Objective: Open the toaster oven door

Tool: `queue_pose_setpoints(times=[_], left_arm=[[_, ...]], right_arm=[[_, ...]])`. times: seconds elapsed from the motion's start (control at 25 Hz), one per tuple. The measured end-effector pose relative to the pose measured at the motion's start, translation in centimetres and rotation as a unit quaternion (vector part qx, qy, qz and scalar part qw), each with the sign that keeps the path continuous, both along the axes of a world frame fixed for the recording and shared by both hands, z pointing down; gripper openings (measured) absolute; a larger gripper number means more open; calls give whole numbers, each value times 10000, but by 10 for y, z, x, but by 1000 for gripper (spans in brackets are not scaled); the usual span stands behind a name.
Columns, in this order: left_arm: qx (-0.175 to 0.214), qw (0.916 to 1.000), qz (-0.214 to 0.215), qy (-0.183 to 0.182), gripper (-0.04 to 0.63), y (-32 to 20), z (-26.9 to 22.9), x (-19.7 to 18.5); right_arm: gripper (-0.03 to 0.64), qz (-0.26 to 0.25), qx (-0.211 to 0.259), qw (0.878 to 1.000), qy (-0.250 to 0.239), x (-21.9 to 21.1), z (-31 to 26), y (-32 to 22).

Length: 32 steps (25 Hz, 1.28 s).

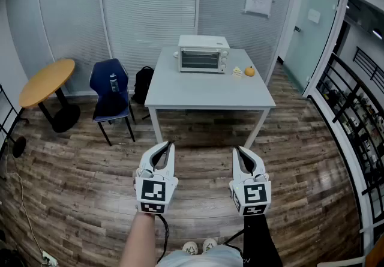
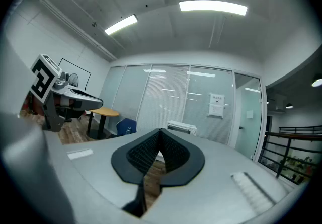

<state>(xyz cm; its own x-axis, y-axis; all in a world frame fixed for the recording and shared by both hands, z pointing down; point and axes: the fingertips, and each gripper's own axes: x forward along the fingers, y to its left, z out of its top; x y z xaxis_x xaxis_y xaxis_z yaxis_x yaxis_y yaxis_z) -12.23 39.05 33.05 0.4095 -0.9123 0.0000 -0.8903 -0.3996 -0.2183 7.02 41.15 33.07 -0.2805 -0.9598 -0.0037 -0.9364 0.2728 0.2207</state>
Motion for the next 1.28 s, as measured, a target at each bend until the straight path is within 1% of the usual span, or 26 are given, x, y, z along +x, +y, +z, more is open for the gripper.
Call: queue_pose_setpoints(times=[0.32, 0.56, 0.84, 1.28], left_arm=[[-24, 10000, 68, 58, 55, 0, 0, -2], [-95, 9998, 61, 138, 55, -14, 7, -3], [-122, 9997, 20, 189, 55, -58, 10, 6], [-84, 9999, -80, 125, 55, -160, 4, 37]], right_arm=[[3, 50, -43, 9999, 78, 0, 4, 4], [2, 147, 21, 9996, -232, 9, 3, -11], [2, 7, 17, 9997, -232, 13, 6, -58], [2, -203, 34, 9992, -341, 39, 4, -168]])
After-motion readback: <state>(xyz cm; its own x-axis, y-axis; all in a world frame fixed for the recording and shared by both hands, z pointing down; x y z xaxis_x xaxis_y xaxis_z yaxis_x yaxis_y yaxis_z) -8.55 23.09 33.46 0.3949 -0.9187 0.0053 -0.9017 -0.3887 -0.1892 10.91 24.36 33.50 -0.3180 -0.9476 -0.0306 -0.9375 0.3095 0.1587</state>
